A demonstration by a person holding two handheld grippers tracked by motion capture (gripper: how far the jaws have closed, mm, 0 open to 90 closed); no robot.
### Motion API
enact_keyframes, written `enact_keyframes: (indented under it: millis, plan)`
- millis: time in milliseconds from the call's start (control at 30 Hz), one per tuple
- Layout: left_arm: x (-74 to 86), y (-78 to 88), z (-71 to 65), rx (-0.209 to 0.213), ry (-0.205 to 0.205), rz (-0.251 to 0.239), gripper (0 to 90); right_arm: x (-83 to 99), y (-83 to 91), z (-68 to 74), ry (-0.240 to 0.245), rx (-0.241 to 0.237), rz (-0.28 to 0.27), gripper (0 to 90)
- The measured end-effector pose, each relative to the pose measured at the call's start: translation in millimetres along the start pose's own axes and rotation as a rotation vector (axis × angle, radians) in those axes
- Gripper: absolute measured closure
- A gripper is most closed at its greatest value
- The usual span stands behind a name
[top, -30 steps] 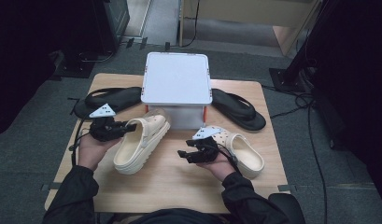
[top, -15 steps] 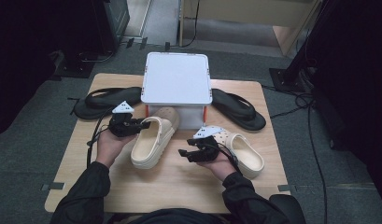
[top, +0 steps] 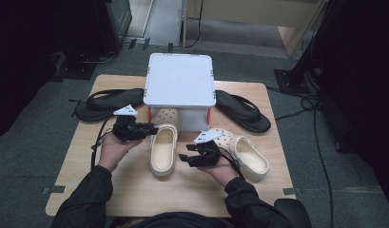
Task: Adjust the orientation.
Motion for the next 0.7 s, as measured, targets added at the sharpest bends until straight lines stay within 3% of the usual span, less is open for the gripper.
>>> enact_keyframes:
  millis: [33, 67, 167, 367, 433, 500, 600, 700]
  plan:
    - [0.0, 0.0, 0.0, 0.0, 0.0, 0.0, 65.3, -0.7, 0.4, 1.1, 0.004, -0.003, -0.003, 48.9]
    - [-2.4, 3.9, -0.9, 0.026, -0.008, 0.015, 68.3, -1.3, 1.2, 2.8, 0.007, -0.005, -0.003, 48.9]
    - [-6.4, 6.8, -0.8, 0.026, -0.014, 0.018, 68.5, -3.1, 1.8, 9.1, 0.025, -0.018, -0.008, 50.5]
    - [-22.4, 17.7, -1.4, 0.079, 0.009, 0.021, 68.5, -4.8, 2.8, 21.4, 0.062, -0.048, 0.003, 52.8]
    - [-29.5, 22.5, 0.7, 0.075, 0.006, 0.016, 68.8, -6.0, 3.3, 25.9, 0.073, -0.063, 0.018, 53.9]
    - [-39.8, 27.8, 3.1, 0.097, -0.003, 0.018, 67.5, -8.7, 4.2, 27.9, 0.084, -0.069, 0.024, 54.6]
    - [-51.5, 32.8, 8.0, 0.087, -0.002, 0.023, 67.9, -15.9, 4.7, 29.6, 0.093, -0.073, 0.021, 55.4]
    - [-65.2, 39.8, 8.7, 0.1, -0.006, -0.011, 70.7, -21.1, 5.5, 28.9, 0.08, -0.075, 0.019, 57.5]
Point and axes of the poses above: each handheld gripper's, and its own axes: y roughly backward along the jaws, x roughly out of its underside, z roughly to its left, the point moved 6 cm from there along -y, roughly forward along the jaws, and after that the axes turned 4 degrees about -z, right-handed, at the moved point
